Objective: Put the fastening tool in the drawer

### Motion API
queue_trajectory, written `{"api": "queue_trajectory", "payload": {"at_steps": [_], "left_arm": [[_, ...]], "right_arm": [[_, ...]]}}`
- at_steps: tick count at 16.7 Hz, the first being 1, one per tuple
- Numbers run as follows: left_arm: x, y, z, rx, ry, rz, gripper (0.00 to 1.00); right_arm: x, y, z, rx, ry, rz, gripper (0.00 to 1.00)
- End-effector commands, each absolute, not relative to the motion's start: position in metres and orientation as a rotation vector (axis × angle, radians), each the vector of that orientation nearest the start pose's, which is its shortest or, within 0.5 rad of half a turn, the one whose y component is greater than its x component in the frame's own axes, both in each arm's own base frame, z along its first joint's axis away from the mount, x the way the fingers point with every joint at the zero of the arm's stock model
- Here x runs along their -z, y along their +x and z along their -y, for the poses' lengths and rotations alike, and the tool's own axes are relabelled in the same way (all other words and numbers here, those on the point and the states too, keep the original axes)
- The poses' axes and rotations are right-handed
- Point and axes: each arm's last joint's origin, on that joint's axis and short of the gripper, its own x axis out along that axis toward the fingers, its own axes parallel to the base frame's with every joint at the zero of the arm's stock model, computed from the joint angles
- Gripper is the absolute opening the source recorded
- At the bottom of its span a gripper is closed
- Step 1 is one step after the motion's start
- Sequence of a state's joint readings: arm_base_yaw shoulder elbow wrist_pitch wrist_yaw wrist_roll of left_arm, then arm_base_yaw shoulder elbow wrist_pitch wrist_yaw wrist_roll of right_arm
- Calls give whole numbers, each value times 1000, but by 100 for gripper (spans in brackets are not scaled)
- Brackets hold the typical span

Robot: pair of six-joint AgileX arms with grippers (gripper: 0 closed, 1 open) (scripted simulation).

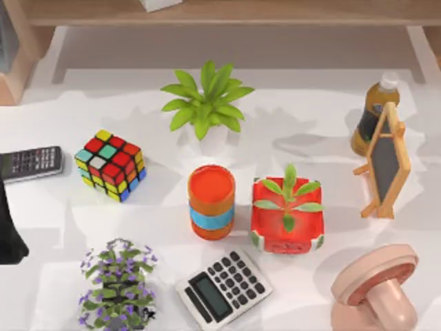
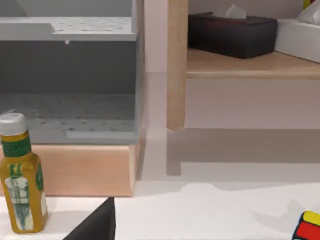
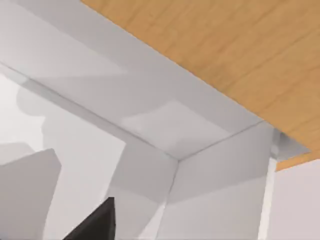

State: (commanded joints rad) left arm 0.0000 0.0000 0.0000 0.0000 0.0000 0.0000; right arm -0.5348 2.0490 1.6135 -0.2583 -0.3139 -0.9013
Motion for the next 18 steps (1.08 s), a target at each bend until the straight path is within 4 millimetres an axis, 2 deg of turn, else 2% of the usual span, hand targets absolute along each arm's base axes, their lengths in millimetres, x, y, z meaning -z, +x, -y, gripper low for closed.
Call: {"api": "queue_trajectory", "payload": {"at_steps": [4,9,12,14,16,18], "left_arm": [[-160,106,1,0,0,0,100],[-160,106,1,0,0,0,100],[-160,106,1,0,0,0,100],[-160,106,1,0,0,0,100],[-160,106,1,0,0,0,100],[-160,106,1,0,0,0,100]], "right_arm": [[-229,366,250,6,-899,-381,100],[-222,304,255,155,-1292,-118,100],[-200,266,250,221,-1467,-53,100],[-178,245,242,235,-1543,-45,100],[-153,230,231,217,-1586,-46,100],[-128,224,214,161,-1596,-40,100]]}}
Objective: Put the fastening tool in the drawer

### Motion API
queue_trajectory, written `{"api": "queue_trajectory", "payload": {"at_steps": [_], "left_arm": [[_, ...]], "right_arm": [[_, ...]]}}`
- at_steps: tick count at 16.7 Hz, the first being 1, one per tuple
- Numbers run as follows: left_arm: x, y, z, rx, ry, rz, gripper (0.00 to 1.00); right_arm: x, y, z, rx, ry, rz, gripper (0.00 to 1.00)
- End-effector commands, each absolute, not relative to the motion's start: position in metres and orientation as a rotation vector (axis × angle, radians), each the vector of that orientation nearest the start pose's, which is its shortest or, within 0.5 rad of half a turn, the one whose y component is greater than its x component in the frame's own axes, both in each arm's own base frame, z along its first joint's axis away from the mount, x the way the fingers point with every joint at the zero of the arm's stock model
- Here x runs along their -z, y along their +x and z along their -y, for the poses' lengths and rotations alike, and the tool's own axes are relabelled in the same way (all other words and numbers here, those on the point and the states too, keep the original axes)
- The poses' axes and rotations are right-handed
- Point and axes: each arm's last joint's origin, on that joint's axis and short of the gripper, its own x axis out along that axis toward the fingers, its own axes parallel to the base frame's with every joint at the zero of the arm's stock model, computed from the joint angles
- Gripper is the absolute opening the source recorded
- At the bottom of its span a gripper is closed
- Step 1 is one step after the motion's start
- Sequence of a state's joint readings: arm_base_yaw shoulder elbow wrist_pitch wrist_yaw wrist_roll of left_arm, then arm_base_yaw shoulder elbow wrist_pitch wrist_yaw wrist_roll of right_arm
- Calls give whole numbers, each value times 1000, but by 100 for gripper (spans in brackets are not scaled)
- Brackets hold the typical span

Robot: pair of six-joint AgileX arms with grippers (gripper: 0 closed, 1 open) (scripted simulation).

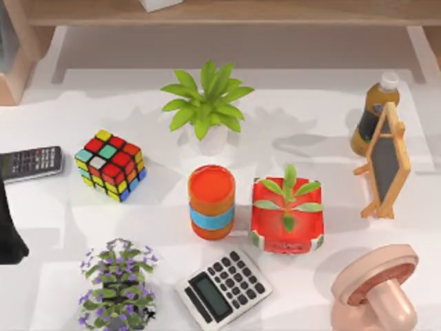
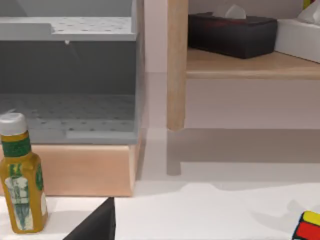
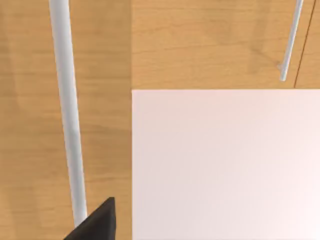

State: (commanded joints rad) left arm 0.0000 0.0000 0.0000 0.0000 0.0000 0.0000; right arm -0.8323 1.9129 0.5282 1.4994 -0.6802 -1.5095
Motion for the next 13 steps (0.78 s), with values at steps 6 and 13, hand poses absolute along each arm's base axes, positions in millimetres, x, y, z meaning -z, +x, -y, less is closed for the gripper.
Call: {"api": "queue_trajectory", "payload": {"at_steps": [6,13], "left_arm": [[-160,106,1,0,0,0,100],[-160,106,1,0,0,0,100]], "right_arm": [[-89,225,179,8,-1571,-8,100],[-89,234,179,8,-1571,-8,100]]}}
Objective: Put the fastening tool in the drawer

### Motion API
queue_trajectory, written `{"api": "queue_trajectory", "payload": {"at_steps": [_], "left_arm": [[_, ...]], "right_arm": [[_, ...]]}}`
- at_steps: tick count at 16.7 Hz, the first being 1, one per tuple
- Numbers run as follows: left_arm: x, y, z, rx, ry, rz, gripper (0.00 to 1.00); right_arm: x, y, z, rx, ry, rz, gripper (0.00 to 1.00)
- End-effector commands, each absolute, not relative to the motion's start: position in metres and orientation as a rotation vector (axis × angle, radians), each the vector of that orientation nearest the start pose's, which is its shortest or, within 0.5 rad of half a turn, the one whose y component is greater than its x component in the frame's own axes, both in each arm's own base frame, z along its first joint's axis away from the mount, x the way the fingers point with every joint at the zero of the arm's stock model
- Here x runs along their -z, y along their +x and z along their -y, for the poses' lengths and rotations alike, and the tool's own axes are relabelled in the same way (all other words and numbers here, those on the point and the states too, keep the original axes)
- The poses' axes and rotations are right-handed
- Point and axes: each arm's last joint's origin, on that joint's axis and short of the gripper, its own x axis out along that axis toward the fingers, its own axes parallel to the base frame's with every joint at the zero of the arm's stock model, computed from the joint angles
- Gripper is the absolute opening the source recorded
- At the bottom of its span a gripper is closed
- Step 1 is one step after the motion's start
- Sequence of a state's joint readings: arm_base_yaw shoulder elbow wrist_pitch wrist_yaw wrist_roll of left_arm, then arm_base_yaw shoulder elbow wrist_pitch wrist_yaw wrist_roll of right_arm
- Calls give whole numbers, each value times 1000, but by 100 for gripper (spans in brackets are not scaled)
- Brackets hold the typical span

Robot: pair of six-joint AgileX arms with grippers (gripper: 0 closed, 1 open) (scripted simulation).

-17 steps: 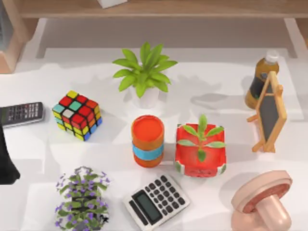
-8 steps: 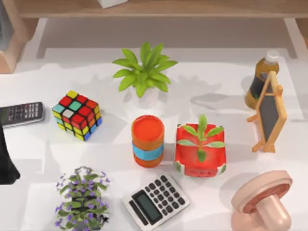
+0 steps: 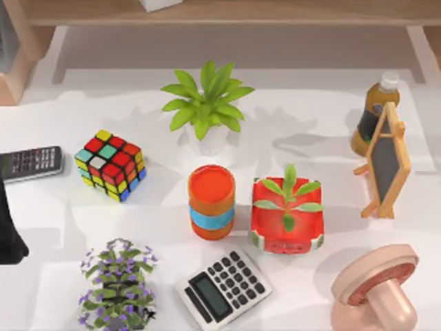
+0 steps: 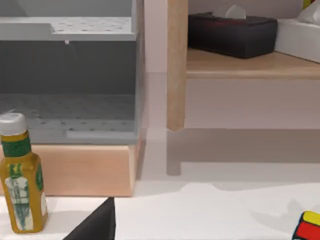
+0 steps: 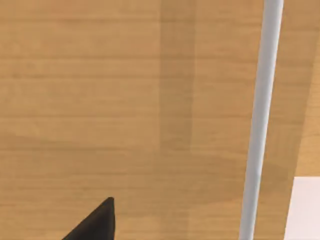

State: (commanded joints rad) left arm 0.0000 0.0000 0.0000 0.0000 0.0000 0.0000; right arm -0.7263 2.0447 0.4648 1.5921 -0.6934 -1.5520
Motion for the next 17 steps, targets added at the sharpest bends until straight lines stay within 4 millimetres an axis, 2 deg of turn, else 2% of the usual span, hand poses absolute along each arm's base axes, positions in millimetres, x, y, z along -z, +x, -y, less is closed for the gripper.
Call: {"api": "queue_trajectory", "payload": {"at_steps": [3,7,17], "left_arm": [[-160,106,1,0,0,0,100],[-160,106,1,0,0,0,100],[-160,106,1,0,0,0,100]], "right_arm": [[-89,249,179,8,-1571,-8,100],[-89,250,179,8,-1571,-8,100],[-89,250,179,8,-1571,-8,25]]}}
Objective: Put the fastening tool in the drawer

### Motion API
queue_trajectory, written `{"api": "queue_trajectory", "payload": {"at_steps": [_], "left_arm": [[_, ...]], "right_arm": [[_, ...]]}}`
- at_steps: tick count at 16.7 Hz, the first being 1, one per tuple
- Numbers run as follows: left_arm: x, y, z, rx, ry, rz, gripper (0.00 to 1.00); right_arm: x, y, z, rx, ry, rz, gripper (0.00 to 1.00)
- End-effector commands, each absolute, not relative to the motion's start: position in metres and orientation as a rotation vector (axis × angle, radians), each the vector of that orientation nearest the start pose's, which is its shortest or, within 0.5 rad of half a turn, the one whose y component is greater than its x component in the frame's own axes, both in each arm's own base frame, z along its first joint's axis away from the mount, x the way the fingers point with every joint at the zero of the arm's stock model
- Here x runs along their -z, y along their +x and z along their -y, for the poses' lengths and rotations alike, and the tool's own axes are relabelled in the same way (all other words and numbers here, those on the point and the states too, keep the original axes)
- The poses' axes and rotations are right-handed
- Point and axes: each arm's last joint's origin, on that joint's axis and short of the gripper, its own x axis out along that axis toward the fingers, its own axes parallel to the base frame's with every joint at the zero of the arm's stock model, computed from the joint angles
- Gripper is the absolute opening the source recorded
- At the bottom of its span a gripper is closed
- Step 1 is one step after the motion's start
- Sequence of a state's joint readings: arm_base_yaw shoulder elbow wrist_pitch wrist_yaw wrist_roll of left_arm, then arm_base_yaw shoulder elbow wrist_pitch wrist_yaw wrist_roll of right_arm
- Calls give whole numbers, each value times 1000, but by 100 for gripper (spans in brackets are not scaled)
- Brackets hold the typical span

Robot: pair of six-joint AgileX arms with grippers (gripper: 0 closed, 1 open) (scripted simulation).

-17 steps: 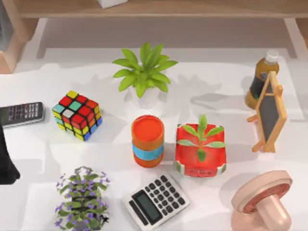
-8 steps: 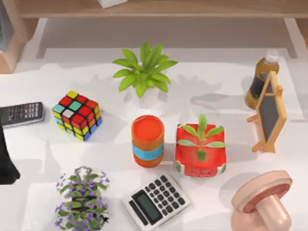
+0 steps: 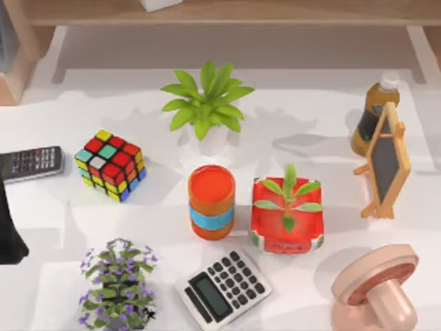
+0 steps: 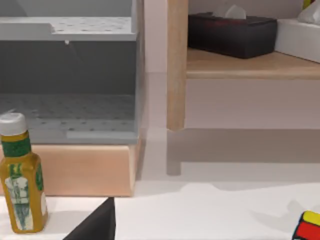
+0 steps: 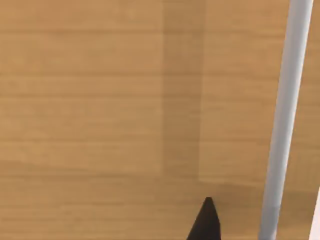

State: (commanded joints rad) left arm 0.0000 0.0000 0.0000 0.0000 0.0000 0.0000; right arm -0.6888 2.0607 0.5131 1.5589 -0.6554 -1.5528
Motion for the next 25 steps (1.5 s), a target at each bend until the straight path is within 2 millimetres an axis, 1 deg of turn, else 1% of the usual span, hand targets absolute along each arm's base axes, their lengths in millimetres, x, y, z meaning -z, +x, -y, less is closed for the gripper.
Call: {"api": "queue_trajectory", "payload": {"at_steps": [3,4,13,15,19,20,22,25], "left_arm": [[-160,106,1,0,0,0,100],[-160,106,1,0,0,0,100],[-160,106,1,0,0,0,100],[-160,106,1,0,0,0,100],[-160,106,1,0,0,0,100],[-160,106,1,0,0,0,100],[-160,106,1,0,0,0,100],[-160,106,1,0,0,0,100]], "right_arm": [[-89,250,179,8,-1571,-8,2],[-89,250,179,8,-1571,-8,0],[-88,251,179,6,-1566,-13,0],[-87,261,180,6,-1566,-16,0],[-87,301,182,8,-1559,-15,0],[-88,308,181,7,-1562,-14,0],[-88,313,180,7,-1566,-13,0],[-88,311,181,10,-1563,-18,0]]}}
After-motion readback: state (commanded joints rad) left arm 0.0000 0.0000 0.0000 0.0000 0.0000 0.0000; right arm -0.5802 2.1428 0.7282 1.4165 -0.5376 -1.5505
